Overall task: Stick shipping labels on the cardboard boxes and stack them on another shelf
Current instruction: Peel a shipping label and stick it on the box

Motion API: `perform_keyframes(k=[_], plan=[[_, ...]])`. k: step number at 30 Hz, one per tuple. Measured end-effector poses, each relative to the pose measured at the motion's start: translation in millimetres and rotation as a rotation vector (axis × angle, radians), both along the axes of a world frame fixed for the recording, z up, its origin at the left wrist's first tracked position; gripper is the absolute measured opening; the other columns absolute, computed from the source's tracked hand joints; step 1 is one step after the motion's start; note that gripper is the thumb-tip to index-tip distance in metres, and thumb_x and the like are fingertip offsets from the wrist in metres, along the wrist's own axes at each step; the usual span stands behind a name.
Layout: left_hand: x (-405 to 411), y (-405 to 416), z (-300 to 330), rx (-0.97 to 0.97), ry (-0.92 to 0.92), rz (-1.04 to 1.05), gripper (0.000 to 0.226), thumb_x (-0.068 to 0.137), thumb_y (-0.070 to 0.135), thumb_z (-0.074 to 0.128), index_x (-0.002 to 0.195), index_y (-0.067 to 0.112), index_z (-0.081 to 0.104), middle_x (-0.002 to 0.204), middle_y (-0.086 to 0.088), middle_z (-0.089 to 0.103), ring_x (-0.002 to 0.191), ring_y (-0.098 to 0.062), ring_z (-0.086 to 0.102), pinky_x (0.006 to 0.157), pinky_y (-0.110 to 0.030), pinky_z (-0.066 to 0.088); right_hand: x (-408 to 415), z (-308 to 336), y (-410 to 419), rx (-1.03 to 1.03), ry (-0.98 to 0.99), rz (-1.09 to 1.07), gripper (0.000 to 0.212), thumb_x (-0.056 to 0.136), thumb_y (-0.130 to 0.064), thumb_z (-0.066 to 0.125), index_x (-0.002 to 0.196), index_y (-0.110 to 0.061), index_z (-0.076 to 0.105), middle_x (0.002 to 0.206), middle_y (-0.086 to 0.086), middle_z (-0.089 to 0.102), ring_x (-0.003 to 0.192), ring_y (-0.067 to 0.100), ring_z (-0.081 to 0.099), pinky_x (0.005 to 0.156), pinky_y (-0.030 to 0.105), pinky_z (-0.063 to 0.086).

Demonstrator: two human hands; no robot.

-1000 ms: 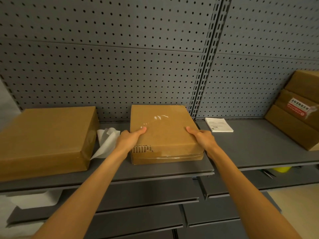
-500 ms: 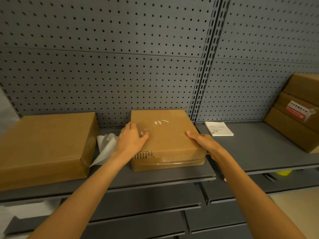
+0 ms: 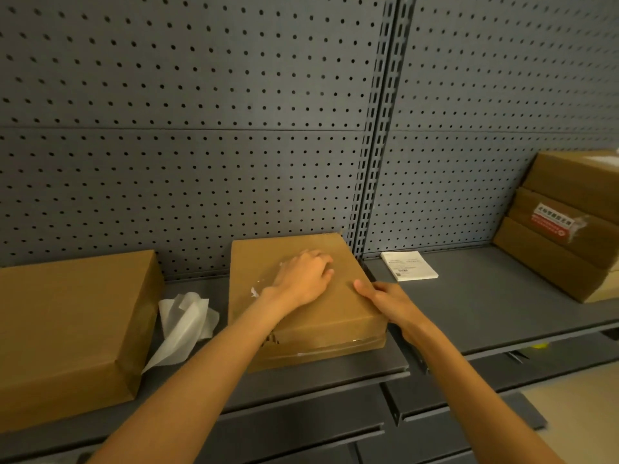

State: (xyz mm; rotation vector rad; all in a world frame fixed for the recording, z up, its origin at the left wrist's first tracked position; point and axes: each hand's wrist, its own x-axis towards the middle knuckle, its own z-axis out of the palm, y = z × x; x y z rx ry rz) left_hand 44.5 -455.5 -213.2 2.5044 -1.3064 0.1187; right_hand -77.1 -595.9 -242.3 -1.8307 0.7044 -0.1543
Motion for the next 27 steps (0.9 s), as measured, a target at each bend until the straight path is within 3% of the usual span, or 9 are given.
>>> perform_keyframes(k=[5,7,9,12,15,19,21,24,27], plan=[[21.4,-34.8,0.8,0.015,-0.004,-0.049,0.036,0.099,0.029,0.041,0.130,0.017,0.054,0.138,-0.003,0.050,0.124,-0.021,0.046,0.098,-0.037,0.040,0.2,-0.4,-18.3,0.064,-0.011,0.058,0.028,0.090,-0.048,0.057,0.104,-0.025,0.060,0.104,-0.005,0.066,0.091,0.008,0.063,0.067,0.020,0.049],[28.3,-40.7,-4.9,-0.014,0.006,-0.044,0.035,0.099,0.031,0.041,0.128,0.017,0.055,0.137,-0.002,0.051,0.123,-0.020,0.047,0.098,-0.036,0.040,1.0,-1.6,-29.1,0.046,-0.031,0.039,0.021,0.092,-0.043,0.057,0.099,-0.025,0.063,0.103,-0.001,0.068,0.093,0.012,0.064,0.072,0.025,0.053],[33.2,-43.9,-12.9,-0.045,0.000,-0.038,0.033,0.098,0.031,0.042,0.125,0.018,0.057,0.132,-0.001,0.053,0.119,-0.019,0.049,0.095,-0.035,0.042,3.8,-5.2,-44.2,-0.028,-0.059,-0.014,0.025,0.092,-0.038,0.058,0.101,-0.016,0.066,0.100,0.000,0.068,0.096,0.017,0.064,0.079,0.029,0.054],[38.4,-49.0,-12.2,-0.030,-0.066,-0.028,0.024,0.097,0.032,0.044,0.108,0.020,0.062,0.121,0.000,0.058,0.105,-0.021,0.056,0.083,-0.035,0.047,6.3,-6.9,-69.9,-0.256,-0.081,-0.129,0.017,0.092,-0.030,0.059,0.095,-0.016,0.068,0.084,-0.006,0.062,0.090,0.016,0.057,0.077,0.027,0.047],[43.6,-67.6,1.4,0.044,-0.182,0.003,0.021,0.096,0.033,0.043,0.082,0.022,0.053,0.104,-0.003,0.059,0.090,-0.025,0.057,0.071,-0.033,0.047,12.4,-10.4,-97.1,-0.487,0.011,-0.199,0.026,0.093,-0.024,0.056,0.104,-0.005,0.070,0.100,0.008,0.069,0.097,0.022,0.061,0.084,0.032,0.047],[36.3,-83.4,-11.1,0.000,-0.319,0.061,0.025,0.096,0.032,0.045,0.103,0.013,0.059,0.108,-0.008,0.059,0.098,-0.027,0.057,0.061,-0.032,0.042,20.2,-26.1,-131.0,-0.582,0.115,-0.264,0.035,0.094,-0.025,0.056,0.122,-0.005,0.062,0.122,0.016,0.064,0.110,0.031,0.061,0.092,0.037,0.050],[34.1,-81.2,-18.8,-0.053,-0.310,0.093,0.025,0.096,0.030,0.046,0.106,0.011,0.058,0.109,-0.008,0.058,0.100,-0.027,0.055,0.058,-0.031,0.036,21.5,-29.0,-147.6,-0.580,0.136,-0.326,0.035,0.094,-0.023,0.055,0.122,-0.002,0.062,0.119,0.018,0.065,0.105,0.033,0.062,0.088,0.038,0.052],[36.7,-81.6,-21.2,-0.093,-0.298,0.111,0.023,0.095,0.031,0.047,0.101,0.012,0.058,0.107,-0.007,0.057,0.100,-0.025,0.053,0.060,-0.030,0.035,24.3,-28.9,-169.1,-0.560,0.177,-0.420,0.027,0.093,-0.022,0.057,0.099,0.002,0.068,0.100,0.018,0.069,0.081,0.030,0.061,0.070,0.035,0.052],[36.1,-83.9,-22.7,-0.097,-0.306,0.117,0.021,0.095,0.030,0.047,0.099,0.012,0.058,0.105,-0.006,0.056,0.098,-0.025,0.053,0.060,-0.031,0.035,27.0,-32.3,-180.4,-0.508,0.223,-0.439,0.029,0.090,-0.024,0.062,0.091,0.004,0.067,0.084,0.014,0.064,0.073,0.026,0.057,0.063,0.034,0.048]])
